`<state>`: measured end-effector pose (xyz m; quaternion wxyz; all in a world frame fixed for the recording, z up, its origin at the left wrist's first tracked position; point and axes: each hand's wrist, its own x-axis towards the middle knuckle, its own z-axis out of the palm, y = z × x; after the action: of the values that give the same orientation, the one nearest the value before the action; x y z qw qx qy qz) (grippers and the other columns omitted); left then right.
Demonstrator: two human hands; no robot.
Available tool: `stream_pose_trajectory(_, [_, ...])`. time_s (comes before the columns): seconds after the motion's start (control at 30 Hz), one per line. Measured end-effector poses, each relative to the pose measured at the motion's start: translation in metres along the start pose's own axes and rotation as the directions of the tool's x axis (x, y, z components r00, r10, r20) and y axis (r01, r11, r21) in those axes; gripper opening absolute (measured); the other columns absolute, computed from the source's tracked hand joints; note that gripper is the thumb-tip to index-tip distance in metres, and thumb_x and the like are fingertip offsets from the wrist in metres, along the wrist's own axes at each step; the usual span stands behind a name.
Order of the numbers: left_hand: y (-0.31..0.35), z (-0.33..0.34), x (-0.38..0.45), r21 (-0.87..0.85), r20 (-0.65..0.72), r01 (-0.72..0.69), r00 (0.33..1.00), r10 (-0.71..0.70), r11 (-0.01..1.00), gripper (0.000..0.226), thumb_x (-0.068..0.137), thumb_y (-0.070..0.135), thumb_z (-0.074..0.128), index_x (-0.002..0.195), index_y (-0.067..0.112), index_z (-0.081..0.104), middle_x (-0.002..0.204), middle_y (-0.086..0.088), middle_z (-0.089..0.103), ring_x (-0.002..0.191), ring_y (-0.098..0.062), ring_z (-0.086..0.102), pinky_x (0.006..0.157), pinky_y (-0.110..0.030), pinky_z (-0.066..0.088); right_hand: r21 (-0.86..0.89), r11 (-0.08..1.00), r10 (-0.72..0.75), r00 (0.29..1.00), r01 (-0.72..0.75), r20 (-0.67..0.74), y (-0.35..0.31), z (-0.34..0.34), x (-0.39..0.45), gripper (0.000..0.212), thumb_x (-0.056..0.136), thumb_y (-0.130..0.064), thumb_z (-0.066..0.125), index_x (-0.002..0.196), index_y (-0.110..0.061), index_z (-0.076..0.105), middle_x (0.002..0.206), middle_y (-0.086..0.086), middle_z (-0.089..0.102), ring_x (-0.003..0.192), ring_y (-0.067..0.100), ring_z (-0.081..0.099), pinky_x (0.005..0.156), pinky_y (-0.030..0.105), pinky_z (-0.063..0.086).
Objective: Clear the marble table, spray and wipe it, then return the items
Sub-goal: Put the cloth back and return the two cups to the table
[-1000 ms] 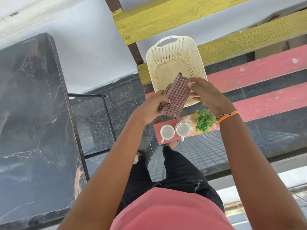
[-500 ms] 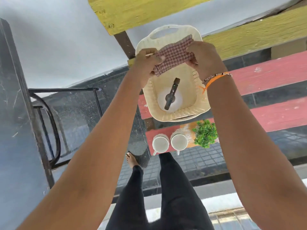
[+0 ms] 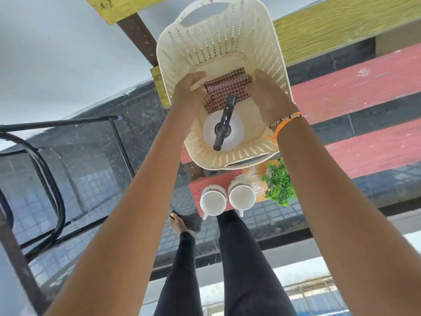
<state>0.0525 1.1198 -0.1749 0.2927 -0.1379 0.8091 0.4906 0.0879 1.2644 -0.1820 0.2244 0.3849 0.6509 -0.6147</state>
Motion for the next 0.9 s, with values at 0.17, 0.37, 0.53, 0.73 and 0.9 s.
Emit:
stream_pose_trajectory(0.17, [-0.016, -0.037, -0.109, -0.092, -0.222, -0.128, 0.969, 0.105, 0.988, 0.031, 0.089, 0.003, 0.047, 0.088, 0.030, 0.061, 0.092, 0.018, 0.061, 0.074, 0.000, 0.061, 0.068, -0.015, 0.049, -0.025, 0.938, -0.344, 0.925, 0.345, -0.162, 0.028, -0.001, -0.115, 0.034, 0.084, -0.001, 0.040, 0.109, -0.016, 0.058, 0.105, -0.007, 0.063, 0.097, 0.006, 0.058, 0.086, 0.022, 0.047])
stream_pose_trajectory(0.37, [-0.105, -0.030, -0.181, -0.031, -0.295, 0.150, 0.943, -0.153, 0.988, 0.026, 0.089, 0.006, 0.047, 0.083, 0.029, 0.057, 0.087, 0.010, 0.057, 0.069, -0.011, 0.052, 0.066, -0.025, 0.043, -0.096, 0.972, -0.224, 0.970, 0.215, -0.097, 0.114, 0.028, -0.192, 0.015, 0.084, -0.003, 0.051, 0.084, -0.016, 0.058, 0.074, -0.015, 0.057, 0.067, 0.000, 0.051, 0.061, 0.011, 0.038])
stream_pose_trajectory(0.53, [-0.171, -0.005, -0.190, 0.168, -0.038, 0.401, 0.915, -0.401, 0.900, 0.021, 0.087, 0.008, 0.050, 0.104, 0.019, 0.052, 0.080, 0.004, 0.052, 0.063, -0.010, 0.049, 0.052, -0.017, 0.039, -0.094, 0.986, 0.110, 0.954, -0.141, -0.278, 0.198, 0.055, -0.181, 0.018, 0.088, -0.009, 0.051, 0.105, -0.010, 0.056, 0.076, -0.003, 0.051, 0.075, 0.019, 0.048, 0.058, 0.023, 0.026])
stream_pose_trajectory(0.73, [-0.186, 0.006, -0.170, 0.373, 0.145, 0.300, 0.916, -0.375, 0.878, 0.025, 0.089, 0.005, 0.050, 0.114, 0.006, 0.053, 0.089, 0.000, 0.051, 0.083, -0.017, 0.051, 0.070, -0.027, 0.038, -0.017, 0.963, 0.258, 0.941, -0.268, -0.221, 0.231, 0.080, -0.156, 0.013, 0.089, -0.015, 0.053, 0.078, -0.007, 0.054, 0.066, 0.004, 0.044, 0.067, 0.019, 0.043, 0.055, 0.021, 0.035])
stream_pose_trajectory(0.9, [-0.191, -0.004, -0.163, 0.492, 0.245, 0.234, 0.887, -0.391, 0.839, 0.023, 0.093, 0.019, 0.052, 0.106, 0.003, 0.061, 0.089, -0.004, 0.057, 0.086, -0.023, 0.055, 0.075, -0.030, 0.038, 0.029, 0.973, 0.226, 0.931, -0.227, -0.285, 0.232, 0.083, -0.152, 0.028, 0.091, -0.012, 0.052, 0.066, 0.002, 0.052, 0.060, 0.007, 0.036, 0.055, 0.016, 0.031, 0.049, 0.026, 0.024])
